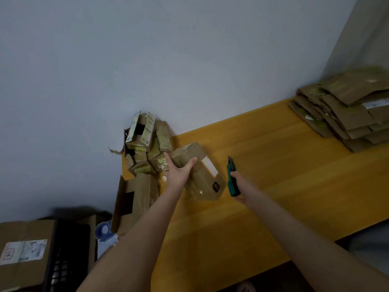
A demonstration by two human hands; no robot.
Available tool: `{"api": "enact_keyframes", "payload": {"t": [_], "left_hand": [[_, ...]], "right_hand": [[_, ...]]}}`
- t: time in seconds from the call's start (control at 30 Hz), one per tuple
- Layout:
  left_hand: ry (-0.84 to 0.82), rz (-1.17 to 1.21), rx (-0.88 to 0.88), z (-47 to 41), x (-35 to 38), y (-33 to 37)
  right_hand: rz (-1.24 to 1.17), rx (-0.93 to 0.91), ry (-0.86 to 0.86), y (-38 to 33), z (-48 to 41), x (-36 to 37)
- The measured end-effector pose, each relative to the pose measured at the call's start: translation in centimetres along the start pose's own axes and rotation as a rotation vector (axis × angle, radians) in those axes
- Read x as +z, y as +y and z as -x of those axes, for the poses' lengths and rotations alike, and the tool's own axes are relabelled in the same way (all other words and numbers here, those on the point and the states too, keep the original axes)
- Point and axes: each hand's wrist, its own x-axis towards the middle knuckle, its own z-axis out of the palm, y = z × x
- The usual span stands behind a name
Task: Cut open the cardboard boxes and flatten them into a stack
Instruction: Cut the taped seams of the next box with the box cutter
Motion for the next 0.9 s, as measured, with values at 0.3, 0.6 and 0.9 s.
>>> {"api": "enact_keyframes", "payload": {"t": [0.3, 0.6, 0.9], "left_hand": [[0.104, -0.148, -0.285, -0.5, -1.9, -2.5], [0.043, -0.694, -0.075, -0.8, -3.7, -4.6], [-0.401, -1.307, 0.512, -0.5, 2.4, -3.6]], "right_hand": [[-0.349, 0.064, -0.077, 0.5, -1.4, 1.6], [-0.299, 0.073, -0.021, -0.8, -3.9, 2.1], [-0.158, 0.108, 0.034, 1.6, -5.8, 2.4]]}}
